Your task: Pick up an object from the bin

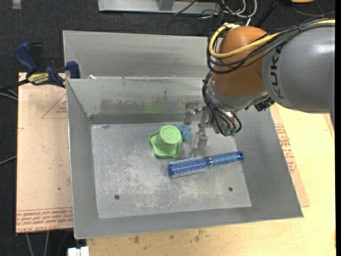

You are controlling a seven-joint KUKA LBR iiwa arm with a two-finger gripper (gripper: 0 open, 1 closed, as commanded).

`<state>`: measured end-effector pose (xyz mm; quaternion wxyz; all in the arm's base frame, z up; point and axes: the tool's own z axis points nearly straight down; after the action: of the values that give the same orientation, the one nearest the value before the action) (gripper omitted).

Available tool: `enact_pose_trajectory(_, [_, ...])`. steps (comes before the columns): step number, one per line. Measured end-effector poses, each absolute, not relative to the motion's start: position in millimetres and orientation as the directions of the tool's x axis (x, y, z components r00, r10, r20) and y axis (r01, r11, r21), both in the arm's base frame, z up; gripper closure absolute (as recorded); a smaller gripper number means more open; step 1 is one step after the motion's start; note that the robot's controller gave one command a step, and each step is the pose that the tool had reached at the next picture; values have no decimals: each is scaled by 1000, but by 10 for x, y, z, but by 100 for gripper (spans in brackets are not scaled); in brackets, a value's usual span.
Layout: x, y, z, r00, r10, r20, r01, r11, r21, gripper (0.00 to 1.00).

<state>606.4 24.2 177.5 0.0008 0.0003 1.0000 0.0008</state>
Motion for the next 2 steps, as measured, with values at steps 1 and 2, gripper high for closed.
enact_pose_trajectory(1, [6185, 500, 689, -992, 127, 1, 127, 992, 2, 0])
enact_pose_trajectory(2, [6203, 489, 738, -992, 128, -4, 128, 992, 2, 100])
